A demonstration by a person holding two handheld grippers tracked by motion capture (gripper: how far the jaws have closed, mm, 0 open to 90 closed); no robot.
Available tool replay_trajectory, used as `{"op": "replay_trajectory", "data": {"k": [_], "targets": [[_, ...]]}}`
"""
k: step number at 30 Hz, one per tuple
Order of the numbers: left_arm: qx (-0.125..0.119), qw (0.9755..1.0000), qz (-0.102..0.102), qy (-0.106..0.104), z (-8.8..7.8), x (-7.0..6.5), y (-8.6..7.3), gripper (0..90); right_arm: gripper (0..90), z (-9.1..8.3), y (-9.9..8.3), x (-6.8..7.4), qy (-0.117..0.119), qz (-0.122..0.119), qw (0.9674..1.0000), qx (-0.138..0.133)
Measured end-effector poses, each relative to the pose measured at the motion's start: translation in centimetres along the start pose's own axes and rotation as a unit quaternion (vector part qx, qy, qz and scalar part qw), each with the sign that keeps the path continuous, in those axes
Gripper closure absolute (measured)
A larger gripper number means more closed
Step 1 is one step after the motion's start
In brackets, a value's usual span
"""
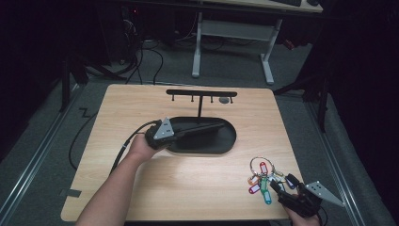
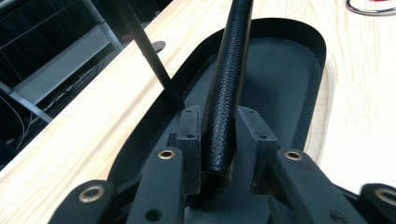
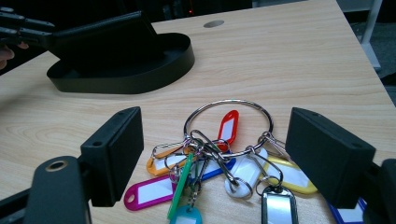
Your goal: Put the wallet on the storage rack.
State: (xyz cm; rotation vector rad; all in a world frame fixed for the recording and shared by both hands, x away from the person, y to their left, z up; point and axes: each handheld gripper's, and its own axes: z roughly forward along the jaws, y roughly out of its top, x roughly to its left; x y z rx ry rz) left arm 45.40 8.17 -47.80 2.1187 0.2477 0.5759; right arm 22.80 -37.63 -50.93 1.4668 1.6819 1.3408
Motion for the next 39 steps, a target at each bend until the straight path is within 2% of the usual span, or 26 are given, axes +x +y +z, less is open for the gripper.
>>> {"op": "replay_trajectory", "data": {"k": [2, 5, 12, 19, 20, 21, 22, 23, 24, 25, 26, 27, 33, 36, 37, 39], "targets": [[-0.001, 1.0000, -0.007, -0.001, 0.1, -0.1, 0.0, 72.4, 19.7, 0.0, 0.0, 0.1, 0.000, 0.000, 1.0000, 0.000], [0.001, 1.0000, -0.004, 0.000, 0.2, -0.1, 0.0, 72.6, 19.7, 0.0, 0.0, 0.1, 0.000, 0.000, 1.0000, 0.001], [0.010, 0.9996, 0.023, -0.010, 0.8, -0.8, 0.0, 72.7, 19.7, 0.0, 0.0, 0.0, 0.001, 0.000, 1.0000, 0.002], [0.014, 0.9998, 0.011, 0.007, 1.2, -0.7, 0.0, 71.9, 19.7, 0.0, 0.0, 0.0, 0.000, -0.001, 1.0000, 0.001], [0.029, 0.9995, 0.006, 0.013, 1.5, -0.7, -0.2, 70.7, 19.7, 0.0, 0.0, 0.0, 0.001, -0.001, 1.0000, 0.001], [0.029, 0.9995, 0.006, 0.013, 1.5, -0.7, -0.2, 69.9, 19.7, 0.0, 0.0, 0.0, 0.001, -0.001, 1.0000, 0.001], [0.039, 0.9991, 0.005, 0.017, 1.7, -0.7, -0.4, 69.9, 19.7, 0.0, 0.0, 0.0, 0.000, -0.001, 1.0000, 0.000], [0.050, 0.9985, 0.000, 0.021, 1.9, -0.7, -0.6, 69.4, 19.7, 0.0, 0.0, 0.0, 0.000, -0.001, 1.0000, 0.000], [0.066, 0.9969, -0.020, 0.037, 2.3, -0.5, -1.0, 73.5, 19.7, 0.0, 0.0, 0.0, 0.000, -0.001, 1.0000, 0.001], [0.066, 0.9969, -0.020, 0.037, 2.3, -0.5, -1.0, 72.8, 19.7, 0.0, 0.0, 0.0, 0.000, -0.001, 1.0000, 0.001], [0.064, 0.9965, -0.037, 0.038, 2.4, -0.3, -1.2, 72.1, 19.7, 0.0, 0.0, 0.0, 0.000, -0.002, 1.0000, 0.000], [0.052, 0.9964, -0.051, 0.043, 2.3, -0.2, -1.3, 72.3, 19.8, 0.0, 0.0, 0.0, 0.000, -0.001, 1.0000, 0.000], [0.040, 0.9967, -0.057, 0.043, 1.8, -0.3, -1.2, 72.8, 19.8, 0.0, -0.1, -0.1, 0.000, 0.000, 1.0000, 0.002], [0.029, 0.9956, -0.075, 0.048, 0.7, -0.6, -1.1, 72.6, 19.8, 0.1, 0.0, 0.0, 0.002, 0.000, 1.0000, 0.003], [0.029, 0.9956, -0.075, 0.048, 0.7, -0.6, -1.1, 72.6, 19.8, 0.1, 0.0, 0.1, 0.003, -0.001, 1.0000, 0.003], [0.020, 0.9942, -0.092, 0.052, -0.1, -0.9, -1.2, 72.5, 19.8, 0.1, 0.0, 0.1, 0.003, -0.001, 1.0000, 0.003]]}}
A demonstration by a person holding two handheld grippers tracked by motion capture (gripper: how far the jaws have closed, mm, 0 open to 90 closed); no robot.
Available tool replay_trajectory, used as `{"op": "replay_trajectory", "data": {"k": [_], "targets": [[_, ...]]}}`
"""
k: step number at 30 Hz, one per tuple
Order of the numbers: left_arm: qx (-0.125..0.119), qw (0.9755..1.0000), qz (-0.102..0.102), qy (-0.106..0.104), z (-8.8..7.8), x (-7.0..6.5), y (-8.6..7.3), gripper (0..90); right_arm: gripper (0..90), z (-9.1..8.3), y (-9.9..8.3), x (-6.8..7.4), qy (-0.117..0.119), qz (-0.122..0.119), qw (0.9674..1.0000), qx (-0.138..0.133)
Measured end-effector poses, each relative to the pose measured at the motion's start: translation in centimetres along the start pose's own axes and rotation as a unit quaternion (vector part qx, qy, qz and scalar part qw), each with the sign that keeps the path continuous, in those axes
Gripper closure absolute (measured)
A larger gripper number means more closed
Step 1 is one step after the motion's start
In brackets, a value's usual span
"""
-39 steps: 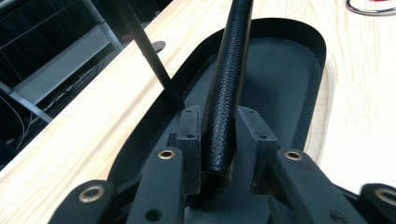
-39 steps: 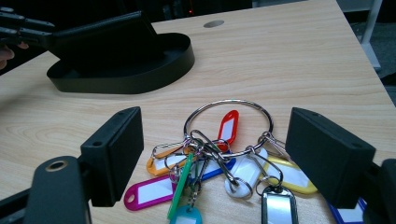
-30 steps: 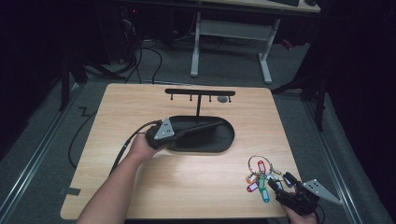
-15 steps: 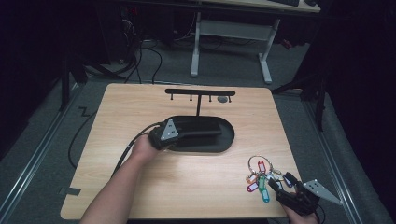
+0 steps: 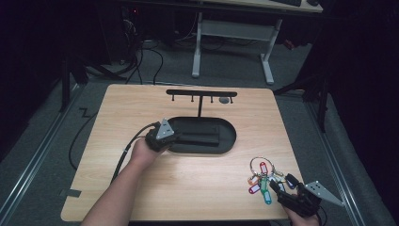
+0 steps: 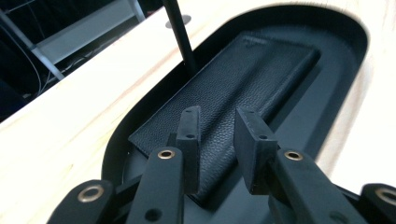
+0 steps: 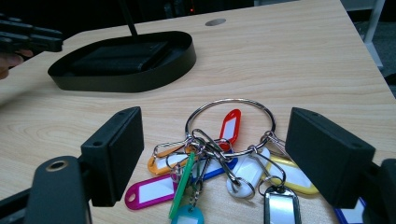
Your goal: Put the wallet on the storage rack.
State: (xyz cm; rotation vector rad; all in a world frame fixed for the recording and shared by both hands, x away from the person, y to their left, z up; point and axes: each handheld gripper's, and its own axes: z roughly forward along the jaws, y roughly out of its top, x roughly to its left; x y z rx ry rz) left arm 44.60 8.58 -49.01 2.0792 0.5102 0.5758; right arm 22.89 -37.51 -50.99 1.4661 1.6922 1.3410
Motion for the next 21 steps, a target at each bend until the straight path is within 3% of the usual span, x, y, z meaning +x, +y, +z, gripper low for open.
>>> {"op": "replay_trajectory", "data": {"k": [5, 7, 8, 9, 10, 13, 15, 19, 21], "targets": [[-0.003, 0.9997, -0.022, 0.012, -2.6, -1.4, -1.0, 72.1, 19.8, 0.0, 0.1, -0.1, 0.000, -0.002, 1.0000, -0.002], [-0.005, 0.9990, -0.040, 0.021, -4.5, -2.4, -2.0, 71.4, 19.8, -0.1, 0.1, -0.2, 0.000, -0.003, 1.0000, -0.003], [-0.005, 0.9990, -0.040, 0.021, -4.5, -2.4, -2.0, 71.3, 19.8, -0.1, 0.1, -0.2, 0.000, -0.003, 1.0000, -0.003], [-0.009, 0.9980, -0.058, 0.023, -5.8, -3.2, -2.9, 71.2, 19.9, -0.1, 0.2, -0.2, 0.001, -0.004, 1.0000, -0.004], [-0.009, 0.9980, -0.058, 0.023, -5.8, -3.2, -2.9, 71.0, 19.9, -0.1, 0.2, -0.2, 0.001, -0.004, 1.0000, -0.004], [0.011, 0.9968, -0.075, 0.027, -8.1, -4.9, -4.6, 69.4, 20.1, -0.1, 0.2, -0.1, 0.003, -0.009, 0.9999, -0.005], [0.014, 0.9963, -0.079, 0.030, -8.7, -5.2, -5.0, 68.3, 20.2, -0.1, 0.3, -0.1, 0.004, -0.010, 0.9999, -0.004], [0.019, 0.9925, -0.114, 0.039, -11.0, -6.5, -6.8, 63.9, 20.5, -0.1, 0.3, 0.0, 0.006, -0.013, 0.9999, -0.004], [0.016, 0.9896, -0.136, 0.043, -11.9, -7.6, -8.7, 58.7, 21.0, 0.0, 0.2, -0.1, 0.005, -0.014, 0.9999, -0.001]]}}
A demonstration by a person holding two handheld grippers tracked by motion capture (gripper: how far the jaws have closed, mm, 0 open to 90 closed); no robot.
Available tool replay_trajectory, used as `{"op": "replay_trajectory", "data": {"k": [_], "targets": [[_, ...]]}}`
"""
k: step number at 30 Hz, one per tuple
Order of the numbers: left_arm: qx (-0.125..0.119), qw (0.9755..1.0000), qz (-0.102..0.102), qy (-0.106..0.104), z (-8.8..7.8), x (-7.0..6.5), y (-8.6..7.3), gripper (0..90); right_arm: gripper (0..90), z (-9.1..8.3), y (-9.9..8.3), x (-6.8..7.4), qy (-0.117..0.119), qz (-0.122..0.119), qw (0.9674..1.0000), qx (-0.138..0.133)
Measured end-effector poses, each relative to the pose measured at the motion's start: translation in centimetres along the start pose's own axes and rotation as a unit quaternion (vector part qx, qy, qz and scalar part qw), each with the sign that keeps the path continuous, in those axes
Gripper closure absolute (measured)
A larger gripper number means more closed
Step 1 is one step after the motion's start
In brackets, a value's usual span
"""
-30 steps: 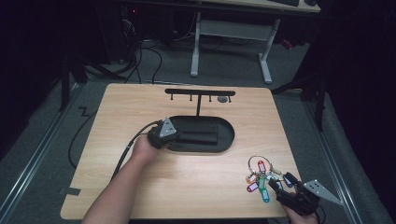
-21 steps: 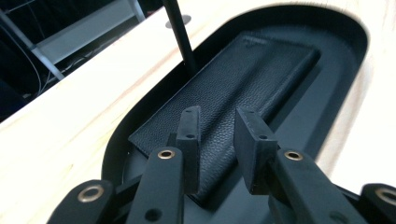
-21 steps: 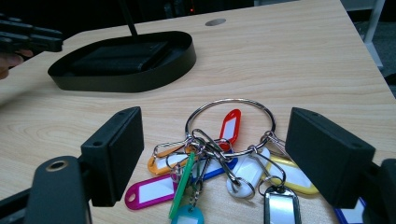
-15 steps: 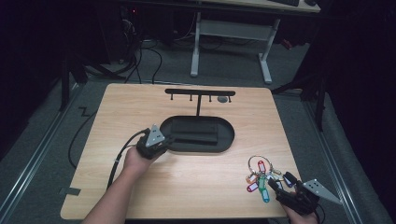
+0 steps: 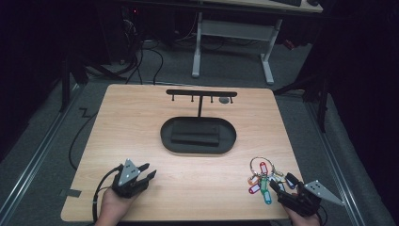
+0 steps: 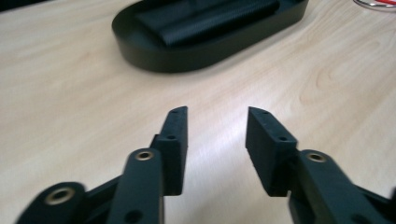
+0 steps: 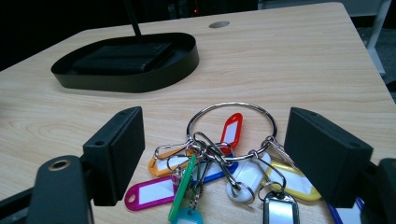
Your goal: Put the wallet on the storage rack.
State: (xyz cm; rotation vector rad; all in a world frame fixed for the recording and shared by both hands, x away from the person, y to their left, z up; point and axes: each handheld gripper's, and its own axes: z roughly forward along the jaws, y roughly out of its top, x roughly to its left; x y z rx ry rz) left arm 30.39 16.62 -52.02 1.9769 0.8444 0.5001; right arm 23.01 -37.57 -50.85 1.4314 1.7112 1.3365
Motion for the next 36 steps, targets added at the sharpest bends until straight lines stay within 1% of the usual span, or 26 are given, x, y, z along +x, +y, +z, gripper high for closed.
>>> {"op": "replay_trajectory", "data": {"k": [1, 2, 3, 4, 6, 7, 8, 9, 10, 12, 13, 15, 18, 21, 22, 23, 24, 25, 26, 27, 28, 29, 30, 31, 32, 36], "targets": [[0.000, 1.0000, 0.000, 0.000, 0.0, 0.0, 0.0, 58.6, 21.0, 0.0, 0.0, 0.0, 0.000, 0.000, 1.0000, 0.000], [0.014, 0.9999, -0.006, 0.000, 0.0, 0.0, 0.0, 58.6, 21.2, 0.0, 0.0, 0.0, -0.001, 0.000, 1.0000, 0.001], [0.015, 0.9998, -0.009, -0.001, -0.1, 0.1, 0.2, 55.4, 21.5, 0.1, 0.0, -0.1, -0.002, -0.001, 1.0000, 0.002], [0.003, 0.9998, -0.017, -0.005, -0.2, 0.3, 0.4, 50.0, 21.8, 0.2, 0.0, -0.1, -0.005, -0.001, 1.0000, 0.004], [0.006, 0.9999, -0.016, 0.000, 0.0, 0.3, 0.5, 48.7, 22.0, 0.3, -0.1, -0.1, -0.007, 0.001, 1.0000, 0.006], [0.012, 0.9999, -0.012, 0.003, 0.2, 0.3, 0.5, 45.0, 22.3, 0.4, -0.1, -0.1, -0.011, 0.001, 0.9999, 0.009], [0.023, 0.9997, 0.001, 0.007, 0.5, 0.2, 0.5, 43.9, 22.6, 0.4, -0.1, -0.1, -0.012, 0.002, 0.9999, 0.010], [0.023, 0.9997, 0.001, 0.007, 0.5, 0.2, 0.5, 42.9, 22.6, 0.4, -0.1, -0.1, -0.012, 0.002, 0.9999, 0.010], [0.022, 0.9997, 0.007, 0.009, 0.5, 0.3, 0.6, 42.2, 23.2, 0.4, -0.2, 0.0, -0.015, 0.001, 0.9998, 0.012], [0.023, 0.9997, 0.003, 0.007, 0.4, 0.5, 0.6, 41.2, 23.8, 0.4, -0.2, 0.0, -0.016, 0.001, 0.9998, 0.013], [0.024, 0.9997, -0.004, 0.004, 0.4, 0.7, 0.5, 39.9, 24.4, 0.4, -0.2, 0.0, -0.016, 0.001, 0.9998, 0.014], [0.022, 0.9996, -0.015, 0.004, 0.4, 1.0, 0.4, 38.3, 27.6, 0.4, -0.1, 0.2, -0.014, -0.003, 0.9997, 0.019], [0.015, 0.9996, -0.021, 0.008, 0.3, 1.0, 0.5, 36.9, 33.5, 0.2, 0.2, 0.5, -0.011, -0.006, 0.9996, 0.026], [0.011, 0.9996, -0.024, 0.005, 0.3, 1.0, 0.5, 35.8, 36.9, 0.3, 0.4, 0.6, -0.016, -0.011, 0.9991, 0.037], [0.012, 0.9997, -0.020, 0.004, 0.5, 0.9, 0.5, 34.4, 40.3, 0.5, 0.7, 0.7, -0.023, -0.018, 0.9984, 0.049], [0.012, 0.9997, -0.020, 0.004, 0.5, 0.9, 0.5, 33.5, 40.3, 0.5, 0.7, 0.7, -0.023, -0.018, 0.9984, 0.049], [0.012, 0.9998, -0.017, 0.004, 0.5, 0.9, 0.5, 33.5, 42.1, 0.7, 0.9, 0.8, -0.027, -0.023, 0.9977, 0.057], [0.011, 0.9998, -0.016, 0.003, 0.6, 0.9, 0.5, 32.0, 43.9, 1.1, 1.3, 0.9, -0.034, -0.030, 0.9958, 0.079], [0.011, 0.9998, -0.015, 0.002, 0.6, 1.0, 0.5, 31.4, 44.5, 1.4, 1.4, 1.0, -0.037, -0.035, 0.9946, 0.090], [0.008, 0.9998, -0.017, 0.001, 0.6, 1.0, 0.6, 31.4, 44.5, 1.4, 1.4, 1.0, -0.037, -0.035, 0.9946, 0.090], [0.006, 0.9998, -0.019, -0.002, 0.5, 1.1, 0.6, 30.8, 44.7, 1.9, 1.8, 1.2, -0.042, -0.044, 0.9910, 0.119], [0.005, 0.9997, -0.022, -0.004, 0.5, 1.1, 0.6, 30.8, 44.7, 1.9, 1.8, 1.2, -0.042, -0.044, 0.9910, 0.119], [0.001, 0.9997, -0.021, -0.007, 0.3, 1.1, 0.6, 30.1, 44.8, 2.2, 2.3, 1.4, -0.047, -0.054, 0.9869, 0.145], [0.001, 0.9997, -0.021, -0.007, 0.3, 1.1, 0.6, 29.9, 44.8, 2.2, 2.3, 1.4, -0.047, -0.054, 0.9869, 0.145], [0.000, 0.9997, -0.021, -0.009, 0.3, 1.1, 0.6, 29.7, 44.7, 2.3, 3.1, 1.5, -0.051, -0.059, 0.9841, 0.159], [-0.006, 0.9998, -0.015, -0.013, 0.0, 0.8, 0.8, 29.0, 43.7, 2.5, 4.8, 1.2, -0.059, -0.057, 0.9791, 0.187]]}}
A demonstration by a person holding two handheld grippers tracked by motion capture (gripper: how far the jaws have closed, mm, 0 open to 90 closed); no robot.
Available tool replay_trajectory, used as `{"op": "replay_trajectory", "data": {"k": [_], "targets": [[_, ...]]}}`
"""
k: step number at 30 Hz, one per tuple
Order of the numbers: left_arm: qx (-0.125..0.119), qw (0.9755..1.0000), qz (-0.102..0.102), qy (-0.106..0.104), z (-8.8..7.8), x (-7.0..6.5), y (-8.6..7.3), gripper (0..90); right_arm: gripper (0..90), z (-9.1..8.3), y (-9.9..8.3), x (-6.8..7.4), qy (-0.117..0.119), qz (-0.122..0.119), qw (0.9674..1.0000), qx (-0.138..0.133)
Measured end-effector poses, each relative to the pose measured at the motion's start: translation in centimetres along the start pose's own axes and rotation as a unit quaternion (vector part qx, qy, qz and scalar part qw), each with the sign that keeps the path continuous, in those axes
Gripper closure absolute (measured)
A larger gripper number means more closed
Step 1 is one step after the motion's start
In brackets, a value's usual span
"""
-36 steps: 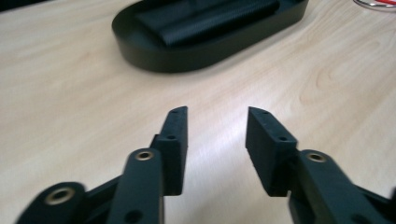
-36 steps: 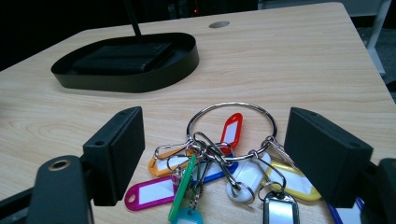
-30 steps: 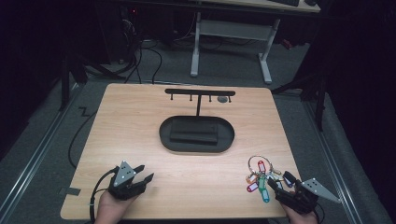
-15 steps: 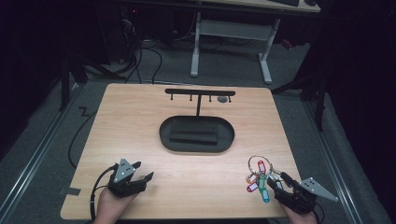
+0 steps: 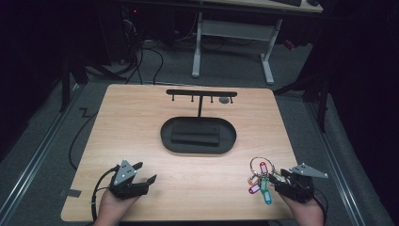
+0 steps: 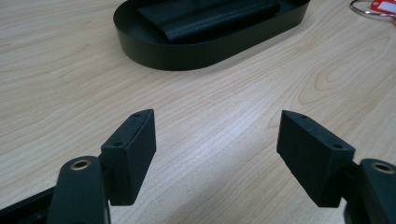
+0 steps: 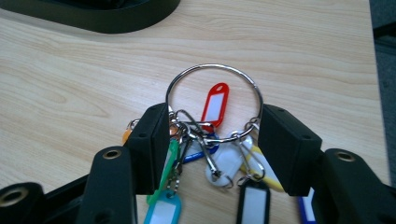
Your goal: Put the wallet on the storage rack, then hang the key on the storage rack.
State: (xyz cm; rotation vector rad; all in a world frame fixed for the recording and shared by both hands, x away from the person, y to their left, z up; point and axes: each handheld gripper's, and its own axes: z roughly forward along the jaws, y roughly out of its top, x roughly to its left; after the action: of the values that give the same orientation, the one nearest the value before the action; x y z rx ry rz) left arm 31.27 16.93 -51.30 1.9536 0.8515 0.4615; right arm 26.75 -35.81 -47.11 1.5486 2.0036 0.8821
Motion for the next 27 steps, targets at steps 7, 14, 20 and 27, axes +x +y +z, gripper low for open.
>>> {"op": "replay_trajectory", "data": {"k": [7, 14, 20, 27], "targets": [[-0.004, 1.0000, -0.002, -0.002, 0.0, -0.1, 0.1, 28.9, 42.2, -0.1, 1.6, -0.4, -0.008, -0.015, 0.9989, 0.044], [-0.003, 1.0000, -0.003, -0.005, 0.3, -0.1, 0.2, 29.2, 42.4, 0.3, 2.2, -0.6, -0.008, -0.037, 0.9940, 0.103], [0.001, 0.9999, -0.001, -0.011, 0.4, -0.3, 0.2, 29.8, 40.9, 0.3, 3.1, -0.5, -0.002, -0.054, 0.9890, 0.138], [-0.004, 0.9998, -0.003, -0.020, 0.4, -0.3, 0.1, 29.8, 37.6, 0.6, 3.9, -0.2, 0.001, -0.070, 0.9835, 0.167]]}}
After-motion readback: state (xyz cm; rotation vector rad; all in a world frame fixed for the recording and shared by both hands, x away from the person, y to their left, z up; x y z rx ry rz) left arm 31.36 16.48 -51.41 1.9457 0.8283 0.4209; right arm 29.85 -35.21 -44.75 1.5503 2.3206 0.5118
